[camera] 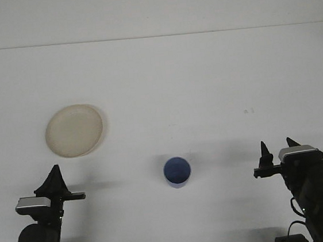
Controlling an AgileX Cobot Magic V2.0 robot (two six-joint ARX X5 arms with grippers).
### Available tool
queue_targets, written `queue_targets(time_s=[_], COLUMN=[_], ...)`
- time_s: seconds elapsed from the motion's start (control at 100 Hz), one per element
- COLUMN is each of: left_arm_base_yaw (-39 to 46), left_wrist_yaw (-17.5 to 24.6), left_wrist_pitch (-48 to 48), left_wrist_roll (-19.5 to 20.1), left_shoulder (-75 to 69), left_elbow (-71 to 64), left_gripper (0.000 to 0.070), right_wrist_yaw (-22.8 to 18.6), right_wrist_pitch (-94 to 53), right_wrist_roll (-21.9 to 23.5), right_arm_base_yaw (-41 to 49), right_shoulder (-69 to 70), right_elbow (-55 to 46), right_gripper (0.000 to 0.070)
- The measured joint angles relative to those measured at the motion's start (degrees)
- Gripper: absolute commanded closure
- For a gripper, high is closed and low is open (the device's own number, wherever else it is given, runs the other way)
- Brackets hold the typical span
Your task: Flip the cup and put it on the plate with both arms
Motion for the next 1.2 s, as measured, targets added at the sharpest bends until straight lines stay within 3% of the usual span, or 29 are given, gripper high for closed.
queue_targets(time_s=[0.16,1.2], left_arm_base_yaw=[0.00,0.00], left_wrist_yaw=[0.02,0.00], left_wrist_pitch=[0.02,0.94], left_wrist_roll=[0.00,0.26], left_shoulder=[0.02,0.00], left_elbow=[0.00,0.11], left_gripper=[0.0689,0.0689], right_wrist_yaw=[1.55,1.66], right_wrist_pitch=[0.57,0.83], right_wrist_roll=[-0.11,-0.13], right_arm_base_yaw=[0.00,0.00], right_shoulder=[-1.53,-1.29], right_elbow=[0.02,0.02], right_gripper=[0.0215,0.0215])
